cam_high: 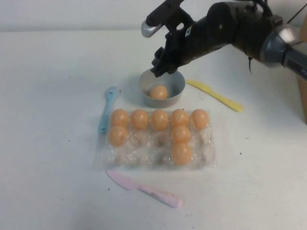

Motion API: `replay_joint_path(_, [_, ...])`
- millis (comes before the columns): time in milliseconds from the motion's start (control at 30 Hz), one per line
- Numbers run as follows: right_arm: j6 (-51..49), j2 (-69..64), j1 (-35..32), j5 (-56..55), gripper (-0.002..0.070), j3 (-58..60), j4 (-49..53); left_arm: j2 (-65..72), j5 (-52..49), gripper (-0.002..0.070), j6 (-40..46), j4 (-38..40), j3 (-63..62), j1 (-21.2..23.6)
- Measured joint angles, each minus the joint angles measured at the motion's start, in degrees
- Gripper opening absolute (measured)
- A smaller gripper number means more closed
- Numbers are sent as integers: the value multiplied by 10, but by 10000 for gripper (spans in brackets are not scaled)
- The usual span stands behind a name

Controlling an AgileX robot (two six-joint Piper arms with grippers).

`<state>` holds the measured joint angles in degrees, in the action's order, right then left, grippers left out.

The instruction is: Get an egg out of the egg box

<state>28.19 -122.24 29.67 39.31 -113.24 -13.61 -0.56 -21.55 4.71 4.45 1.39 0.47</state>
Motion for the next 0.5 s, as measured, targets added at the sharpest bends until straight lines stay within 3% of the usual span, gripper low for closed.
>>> replay_joint_path(100, [-21,29,0,14,99,-1,-25,0,0,-3,0,0,0,0])
replay_joint_path(167, [-35,49,0,26,40,-1,-51,0,0,-3,0,0,0,0])
replay_joint_path(333, [-11,87,0,64,-8,-1,-139,0,0,-3,0,0,0,0])
replay_joint_path(500, [83,154,0,80,-15,47,-255,0,0,-3,0,0,0,0])
